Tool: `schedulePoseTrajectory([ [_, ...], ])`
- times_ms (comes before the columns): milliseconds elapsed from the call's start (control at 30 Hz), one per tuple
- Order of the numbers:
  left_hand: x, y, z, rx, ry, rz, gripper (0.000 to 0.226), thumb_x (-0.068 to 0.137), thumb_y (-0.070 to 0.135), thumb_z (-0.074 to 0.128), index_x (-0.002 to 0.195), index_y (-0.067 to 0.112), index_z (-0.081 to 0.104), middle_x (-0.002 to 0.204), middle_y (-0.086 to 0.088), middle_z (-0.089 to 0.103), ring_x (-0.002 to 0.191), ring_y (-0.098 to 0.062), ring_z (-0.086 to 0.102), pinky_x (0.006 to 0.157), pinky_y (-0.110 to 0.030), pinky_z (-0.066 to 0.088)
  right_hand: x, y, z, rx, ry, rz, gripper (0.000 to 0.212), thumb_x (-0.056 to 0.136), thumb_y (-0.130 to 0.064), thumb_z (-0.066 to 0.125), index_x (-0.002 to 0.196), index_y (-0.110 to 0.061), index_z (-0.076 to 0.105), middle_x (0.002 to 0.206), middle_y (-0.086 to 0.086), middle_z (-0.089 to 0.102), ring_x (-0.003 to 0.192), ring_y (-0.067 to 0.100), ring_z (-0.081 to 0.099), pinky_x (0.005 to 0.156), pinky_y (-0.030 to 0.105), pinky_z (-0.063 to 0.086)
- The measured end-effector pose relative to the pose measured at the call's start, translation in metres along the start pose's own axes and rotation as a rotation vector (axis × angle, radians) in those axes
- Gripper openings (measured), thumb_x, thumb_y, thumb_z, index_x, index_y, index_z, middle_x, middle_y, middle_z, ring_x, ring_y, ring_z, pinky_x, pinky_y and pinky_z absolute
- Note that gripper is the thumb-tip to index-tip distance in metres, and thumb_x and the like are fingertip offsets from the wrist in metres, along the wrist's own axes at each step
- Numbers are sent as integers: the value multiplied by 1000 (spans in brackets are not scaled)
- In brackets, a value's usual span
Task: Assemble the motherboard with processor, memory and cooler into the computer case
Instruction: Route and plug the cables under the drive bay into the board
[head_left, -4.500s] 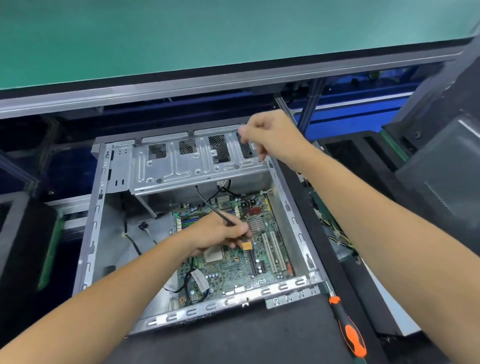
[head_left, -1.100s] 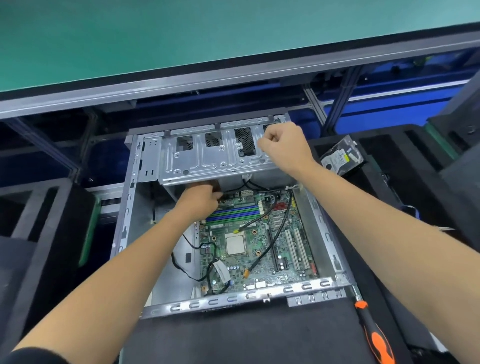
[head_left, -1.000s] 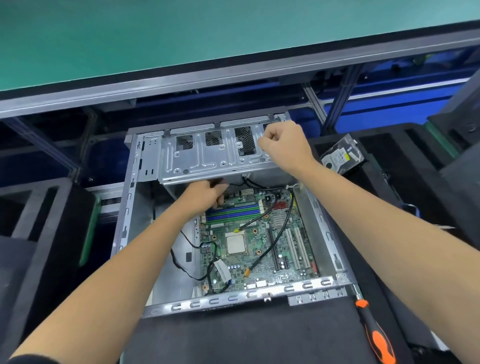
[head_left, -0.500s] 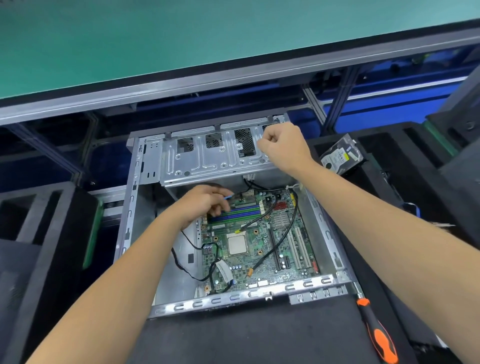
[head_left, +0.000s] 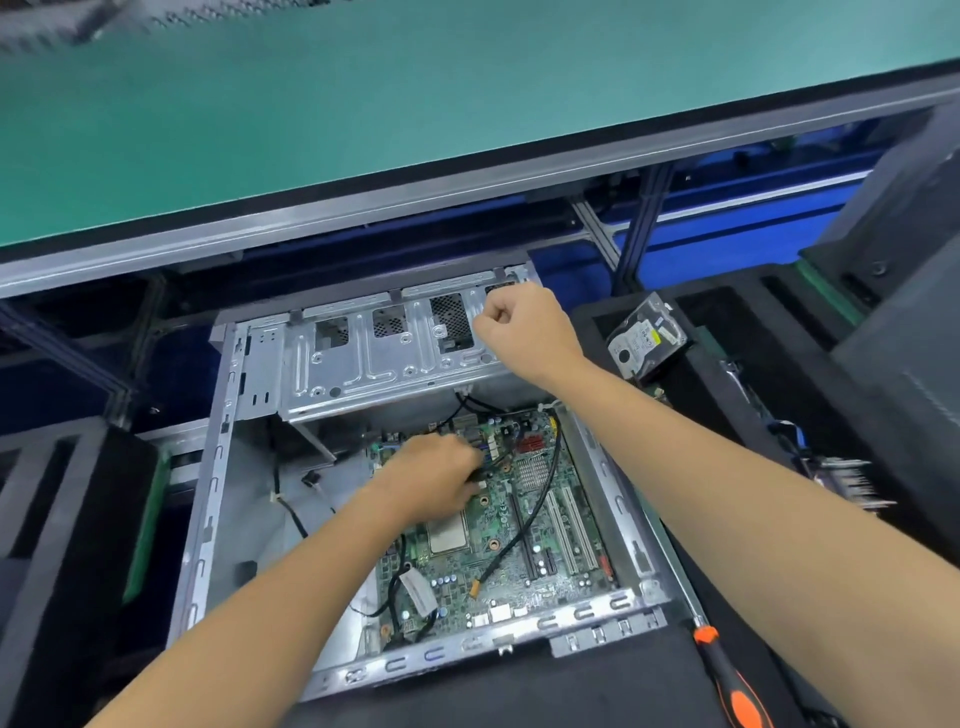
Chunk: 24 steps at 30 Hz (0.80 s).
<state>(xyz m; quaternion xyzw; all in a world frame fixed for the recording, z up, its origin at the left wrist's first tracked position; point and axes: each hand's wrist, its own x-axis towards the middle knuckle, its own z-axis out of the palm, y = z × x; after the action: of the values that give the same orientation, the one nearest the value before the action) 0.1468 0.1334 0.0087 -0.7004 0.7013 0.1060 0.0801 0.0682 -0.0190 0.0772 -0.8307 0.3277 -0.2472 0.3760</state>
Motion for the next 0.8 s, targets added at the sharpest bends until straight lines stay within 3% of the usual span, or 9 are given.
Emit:
schedulePoseTrajectory([
  [67,2,2,-2,-287,-22,-63,33,92,32,58,68,14,44,68,1,56,61,-15,52,53,-24,33,0,0,0,-11,1,5,23,76,-17,56,61,-2,48,52,-1,38,51,14,31,51,26,29],
  [133,5,4,-11,-874,8,-186,33,92,24,61,66,8,48,59,1,54,50,-11,48,49,-23,38,0,0,0,-21,2,10,23,76,-18,56,62,-1,50,53,-1,41,51,14,33,51,26,31],
  [200,8,8,-22,-1472,10,-252,25,94,18,57,74,5,53,66,-4,59,46,-9,52,45,-20,44,0,-1,0,-27,-3,10,22,76,-18,56,63,-1,52,54,1,43,53,14,35,52,26,34],
  [300,10,16,-29,-1854,-39,-284,18,94,19,53,81,6,55,72,-6,60,49,-8,56,46,-14,48,-1,-3,-1,-25,-8,11,22,76,-17,57,62,-1,51,53,1,41,54,14,35,53,27,34],
  [433,10,15,-24,-1921,-91,-236,7,87,14,59,87,7,57,78,-4,63,58,-7,61,56,-13,52,-2,-3,-2,-28,-7,13,25,77,-17,58,55,-10,46,51,-3,39,53,14,35,53,27,34],
  [533,8,7,-21,-1911,-169,-156,17,79,-1,64,91,8,58,90,-6,67,68,-8,64,64,-16,54,-1,-3,-2,-23,-9,16,29,76,-16,57,53,-15,40,50,-4,36,53,14,34,53,27,34],
  [633,11,4,-17,-1650,-244,-109,21,82,-10,62,87,8,54,91,-9,71,71,-14,64,68,-25,54,0,-2,0,-28,-5,14,23,76,-16,56,58,-4,46,52,-1,38,53,14,34,52,26,33],
  [733,23,17,-12,-1315,-104,-209,23,80,-6,68,81,12,53,81,-6,68,66,-13,63,70,-33,55,1,-2,1,-37,-1,9,21,74,-18,55,63,0,51,53,0,40,53,14,34,52,26,33],
  [800,35,32,-10,-1187,55,-253,26,77,-1,73,77,17,54,72,2,63,58,-5,59,62,-23,51,1,-2,2,-35,0,2,22,71,-20,53,62,-1,50,52,0,41,53,14,36,52,26,34],
])
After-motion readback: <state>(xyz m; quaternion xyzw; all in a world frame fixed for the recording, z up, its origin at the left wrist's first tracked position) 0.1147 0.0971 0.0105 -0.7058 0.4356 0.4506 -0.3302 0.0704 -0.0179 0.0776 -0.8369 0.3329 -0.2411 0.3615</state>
